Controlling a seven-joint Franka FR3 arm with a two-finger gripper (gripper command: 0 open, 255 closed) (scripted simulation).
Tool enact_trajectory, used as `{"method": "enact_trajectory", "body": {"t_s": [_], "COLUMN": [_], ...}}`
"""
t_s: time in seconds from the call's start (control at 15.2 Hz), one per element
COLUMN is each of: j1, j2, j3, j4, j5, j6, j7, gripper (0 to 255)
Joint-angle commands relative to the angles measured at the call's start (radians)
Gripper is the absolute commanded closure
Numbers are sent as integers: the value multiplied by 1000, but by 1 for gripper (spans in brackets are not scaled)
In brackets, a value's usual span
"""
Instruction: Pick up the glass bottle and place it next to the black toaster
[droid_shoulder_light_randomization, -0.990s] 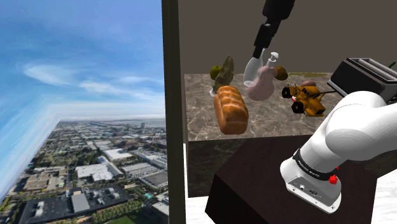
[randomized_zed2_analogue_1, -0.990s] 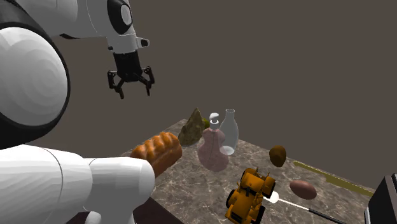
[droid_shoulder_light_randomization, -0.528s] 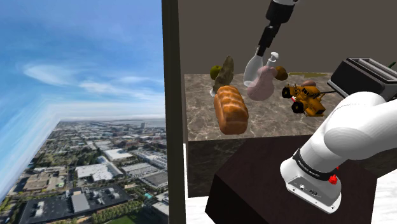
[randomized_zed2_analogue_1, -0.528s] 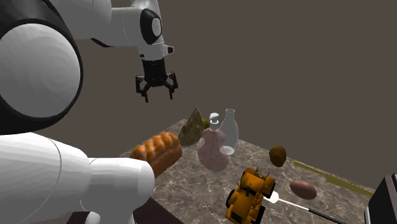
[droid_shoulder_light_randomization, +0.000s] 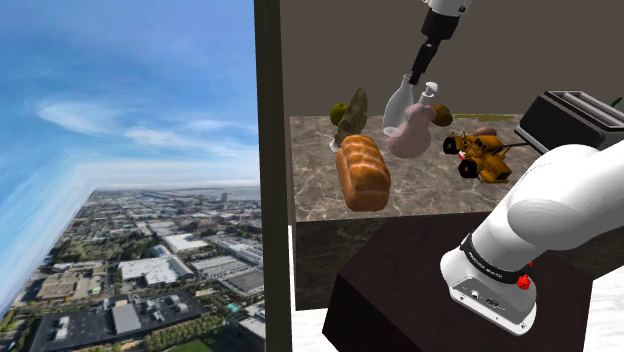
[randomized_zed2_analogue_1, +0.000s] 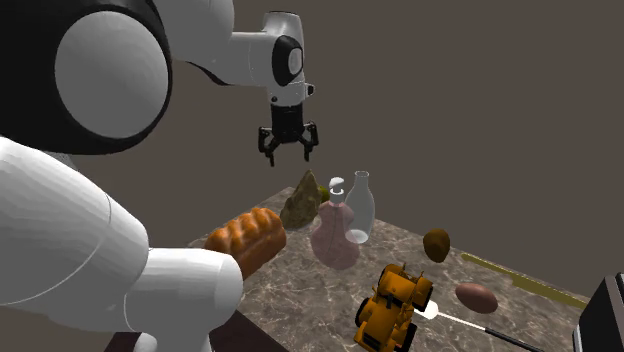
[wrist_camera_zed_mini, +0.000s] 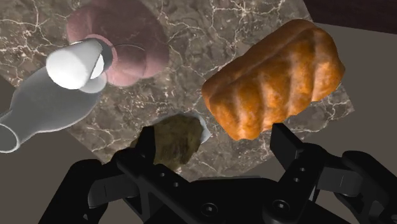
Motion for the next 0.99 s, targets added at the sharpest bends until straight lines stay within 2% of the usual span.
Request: {"method": "enact_trajectory", "body": {"t_s": [0.0, 0.26, 0.46, 0.73, 0.92], "j1": [1, 8, 14, 7, -23], "j2": [63, 194, 304, 473, 612], "j3": [-48, -140, -206, -279, -310], "j4": [29, 109, 182, 301, 407], "j5": [6, 47, 105, 222, 331], "j6": [38, 90, 119, 136, 128], "j7": [-58, -181, -284, -436, -553], "gripper": [0, 0, 0, 0, 0]}}
